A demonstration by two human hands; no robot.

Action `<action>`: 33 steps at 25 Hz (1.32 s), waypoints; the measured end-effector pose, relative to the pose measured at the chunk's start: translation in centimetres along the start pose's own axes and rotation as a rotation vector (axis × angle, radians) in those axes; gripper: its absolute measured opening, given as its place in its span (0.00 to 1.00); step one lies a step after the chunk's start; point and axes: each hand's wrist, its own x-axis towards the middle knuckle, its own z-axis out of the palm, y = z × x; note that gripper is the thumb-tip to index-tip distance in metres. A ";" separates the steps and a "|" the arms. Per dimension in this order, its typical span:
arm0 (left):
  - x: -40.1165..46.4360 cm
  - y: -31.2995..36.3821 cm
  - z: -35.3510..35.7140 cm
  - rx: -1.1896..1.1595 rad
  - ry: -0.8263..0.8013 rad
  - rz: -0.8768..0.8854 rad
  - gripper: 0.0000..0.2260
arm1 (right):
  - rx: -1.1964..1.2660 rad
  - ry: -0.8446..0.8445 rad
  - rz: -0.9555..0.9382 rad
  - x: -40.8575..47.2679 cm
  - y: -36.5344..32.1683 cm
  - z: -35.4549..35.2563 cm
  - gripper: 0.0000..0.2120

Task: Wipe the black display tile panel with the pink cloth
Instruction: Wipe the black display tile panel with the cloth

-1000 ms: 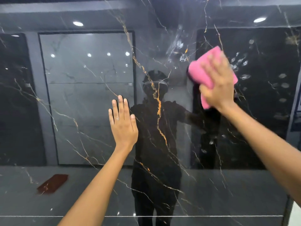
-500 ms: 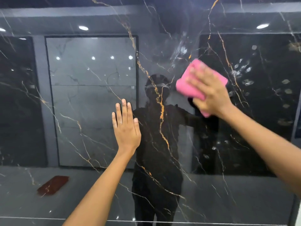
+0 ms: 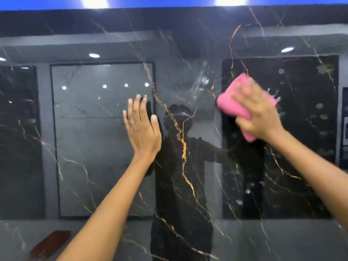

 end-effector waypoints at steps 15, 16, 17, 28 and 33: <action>3.0 -1.1 1.9 0.182 -0.033 0.018 0.25 | 0.075 0.110 0.224 10.0 3.3 -2.0 0.31; 3.0 -1.1 2.0 0.185 -0.031 0.022 0.25 | 0.099 0.117 0.344 12.5 3.3 -2.3 0.32; 3.0 -1.1 2.0 0.184 -0.029 0.024 0.25 | 0.104 0.085 0.360 13.9 2.1 -1.7 0.33; 6.9 -1.4 1.8 0.183 -0.015 0.064 0.26 | 0.040 0.139 0.223 14.3 3.7 -1.4 0.33; 6.5 -1.8 1.7 0.170 -0.005 0.077 0.26 | 0.092 0.034 0.056 21.0 -2.3 0.7 0.36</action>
